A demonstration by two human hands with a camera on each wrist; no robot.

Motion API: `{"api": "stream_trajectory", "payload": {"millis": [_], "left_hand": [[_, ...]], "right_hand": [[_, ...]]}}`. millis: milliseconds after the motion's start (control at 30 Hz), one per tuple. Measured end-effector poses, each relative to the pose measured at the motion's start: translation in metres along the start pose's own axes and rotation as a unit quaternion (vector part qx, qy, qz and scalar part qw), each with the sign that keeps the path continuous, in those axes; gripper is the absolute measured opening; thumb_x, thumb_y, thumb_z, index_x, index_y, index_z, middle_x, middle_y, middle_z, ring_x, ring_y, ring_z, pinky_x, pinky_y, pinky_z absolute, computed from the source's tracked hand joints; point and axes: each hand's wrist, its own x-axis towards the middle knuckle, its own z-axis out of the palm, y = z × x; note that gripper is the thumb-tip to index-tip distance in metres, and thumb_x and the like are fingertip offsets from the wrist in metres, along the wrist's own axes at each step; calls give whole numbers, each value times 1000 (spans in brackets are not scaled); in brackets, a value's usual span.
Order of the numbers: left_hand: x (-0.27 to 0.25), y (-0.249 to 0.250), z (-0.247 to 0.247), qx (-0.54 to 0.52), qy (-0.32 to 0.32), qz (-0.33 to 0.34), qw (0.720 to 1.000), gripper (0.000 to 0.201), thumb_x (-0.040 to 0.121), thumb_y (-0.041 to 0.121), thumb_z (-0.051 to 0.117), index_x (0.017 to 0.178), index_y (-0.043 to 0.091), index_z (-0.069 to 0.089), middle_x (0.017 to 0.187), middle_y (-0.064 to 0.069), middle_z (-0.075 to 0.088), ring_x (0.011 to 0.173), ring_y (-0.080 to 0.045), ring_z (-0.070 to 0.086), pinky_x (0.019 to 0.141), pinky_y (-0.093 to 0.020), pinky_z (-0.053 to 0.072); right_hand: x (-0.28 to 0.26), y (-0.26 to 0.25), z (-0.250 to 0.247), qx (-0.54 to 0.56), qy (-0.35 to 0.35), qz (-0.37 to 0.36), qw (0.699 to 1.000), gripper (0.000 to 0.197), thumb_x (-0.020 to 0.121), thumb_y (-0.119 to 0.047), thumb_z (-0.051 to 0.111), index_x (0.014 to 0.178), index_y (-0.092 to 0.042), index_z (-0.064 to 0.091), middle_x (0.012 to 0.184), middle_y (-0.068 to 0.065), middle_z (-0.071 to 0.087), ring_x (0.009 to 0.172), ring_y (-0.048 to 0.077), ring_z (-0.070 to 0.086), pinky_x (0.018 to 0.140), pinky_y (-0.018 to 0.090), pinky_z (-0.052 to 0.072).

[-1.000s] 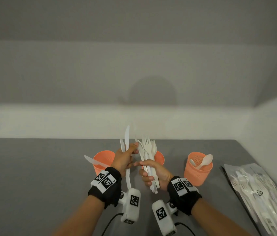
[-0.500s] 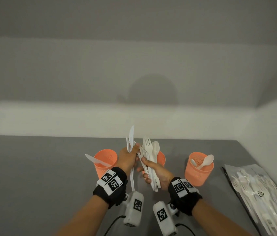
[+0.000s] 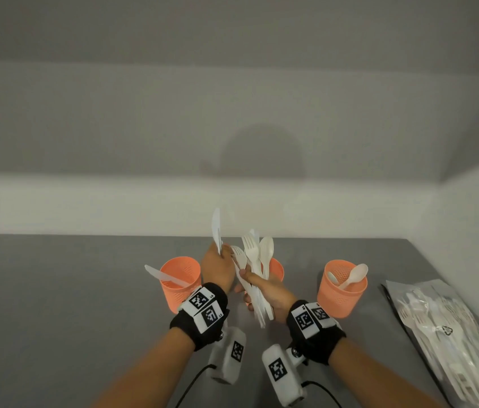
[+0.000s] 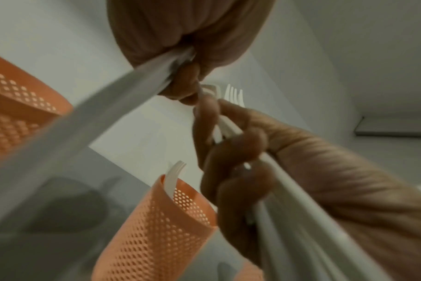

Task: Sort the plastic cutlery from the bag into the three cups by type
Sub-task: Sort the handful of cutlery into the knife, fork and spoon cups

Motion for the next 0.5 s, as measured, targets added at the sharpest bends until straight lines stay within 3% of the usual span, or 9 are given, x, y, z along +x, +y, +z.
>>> {"api": "stream_trajectory", "payload": {"millis": [67, 133, 200, 267, 367, 500], "left_hand": [[1, 2, -3, -32, 37, 6, 999, 27, 100, 22, 33, 91, 6, 53, 79, -6, 58, 74, -22, 55, 62, -27, 40], [6, 4, -8, -108, 60, -4, 992, 28, 100, 26, 33, 98, 6, 52, 77, -9, 60, 69, -25, 58, 68, -31, 46], [16, 6, -14, -200, 70, -41, 977, 21, 100, 24, 35, 101, 9, 50, 61, -4, 53, 50, -20, 57, 55, -29, 50], [28, 8, -22, -239, 73, -68, 966, 16, 98, 19, 40, 103, 8, 51, 51, 0, 43, 32, -8, 44, 41, -22, 40], [36, 11, -29, -232, 17, -86, 969, 12, 93, 17, 52, 98, 6, 54, 57, -1, 32, 27, -2, 28, 32, -13, 27], [34, 14, -31, -156, -113, -108, 975, 7, 86, 18, 63, 86, 12, 61, 51, 3, 31, 29, -4, 25, 32, -14, 24]], "right_hand": [[1, 0, -1, -1, 4, 1, 1000, 13, 90, -26, 59, 88, -14, 60, 61, 3, 67, 39, 10, 49, 40, 21, 41], [1, -1, -4, -2, 3, 0, 1000, 8, 91, -23, 57, 90, -15, 59, 64, 5, 67, 36, 8, 44, 37, 19, 38], [0, -2, -7, -10, 3, 5, 1000, 4, 93, -18, 55, 90, -17, 56, 64, 5, 64, 34, 6, 41, 36, 17, 36], [2, 0, -11, 5, -2, 16, 1000, 8, 93, -16, 55, 86, -22, 54, 57, 1, 57, 35, 7, 41, 36, 18, 36], [2, -2, -15, 56, -22, 48, 997, 14, 92, -14, 55, 84, -24, 53, 51, -3, 47, 37, 8, 45, 40, 19, 40], [3, -7, -17, 52, -70, 52, 995, 14, 92, -9, 53, 85, -22, 51, 56, -3, 48, 35, 5, 39, 38, 18, 38]]}}
